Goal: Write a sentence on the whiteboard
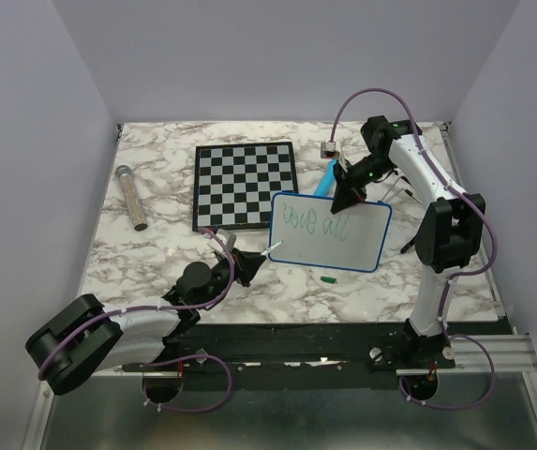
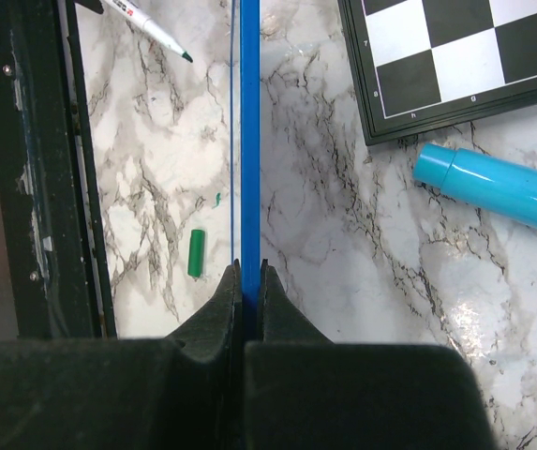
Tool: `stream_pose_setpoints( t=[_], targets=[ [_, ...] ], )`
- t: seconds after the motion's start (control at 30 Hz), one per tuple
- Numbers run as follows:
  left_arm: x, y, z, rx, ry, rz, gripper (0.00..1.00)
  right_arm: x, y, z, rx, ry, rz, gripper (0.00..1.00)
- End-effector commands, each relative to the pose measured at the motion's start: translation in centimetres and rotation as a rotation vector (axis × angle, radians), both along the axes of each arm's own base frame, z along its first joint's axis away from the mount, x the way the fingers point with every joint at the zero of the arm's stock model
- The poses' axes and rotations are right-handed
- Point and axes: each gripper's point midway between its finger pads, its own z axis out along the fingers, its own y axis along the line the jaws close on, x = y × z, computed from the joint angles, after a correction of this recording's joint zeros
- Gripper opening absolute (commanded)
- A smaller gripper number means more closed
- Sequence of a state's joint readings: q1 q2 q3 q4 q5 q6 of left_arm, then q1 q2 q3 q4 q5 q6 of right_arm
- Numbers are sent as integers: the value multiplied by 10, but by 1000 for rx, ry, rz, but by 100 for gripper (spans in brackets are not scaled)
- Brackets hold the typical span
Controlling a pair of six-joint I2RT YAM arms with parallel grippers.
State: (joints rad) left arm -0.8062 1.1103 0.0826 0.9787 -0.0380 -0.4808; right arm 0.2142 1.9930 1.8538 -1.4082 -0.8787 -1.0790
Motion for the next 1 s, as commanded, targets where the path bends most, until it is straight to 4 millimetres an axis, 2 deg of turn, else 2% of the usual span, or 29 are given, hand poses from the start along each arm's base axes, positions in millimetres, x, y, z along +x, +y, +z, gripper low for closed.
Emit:
stream_pose_setpoints(
  t=[0.0,0.27,0.37,0.4,0.43,0.47,0.5,0.53,0.57,0.63,0.77,0.8,0.83,0.87,0.93,0.97],
  targets=[
    [1,-5,10,-34,-27,-17,0,-11,-5,1,7,17,40,1],
    [5,-8,10,-25,-19,3,0,-11,-4,2,12,16,38,0],
    [3,-9,16,-3,-36,19,0,-10,-4,2,10,14,38,0],
    [1,-9,11,21,-25,18,0,-11,-5,2,10,17,37,1],
    [-1,-8,13,35,-36,25,0,-11,-5,1,8,16,37,1],
    [-4,-9,25,23,-61,38,0,-11,-5,1,10,17,37,1],
    [-7,-6,16,78,-42,49,0,-11,-5,1,10,17,37,1],
    [-9,-4,17,99,-46,60,0,-9,-5,2,9,11,34,0],
    [-11,-2,26,104,-74,70,0,-9,-4,2,11,12,32,1],
    [-14,5,21,174,-64,115,0,-2,-4,2,1,2,-5,1],
    [-12,16,21,231,-73,189,0,1,-5,11,2,-15,-79,0],
    [-10,15,24,232,-77,193,0,-2,-9,6,-15,4,-100,0],
    [-9,14,24,238,-80,192,0,0,-9,11,-12,-27,-107,1],
    [-8,11,18,269,-73,191,0,-2,-10,10,-13,-25,-111,1],
    [-3,7,21,289,-80,205,0,-6,-11,9,-19,-26,-115,0],
    [-1,4,16,313,-77,206,0,-8,-12,8,-18,-24,-115,1]
  ],
)
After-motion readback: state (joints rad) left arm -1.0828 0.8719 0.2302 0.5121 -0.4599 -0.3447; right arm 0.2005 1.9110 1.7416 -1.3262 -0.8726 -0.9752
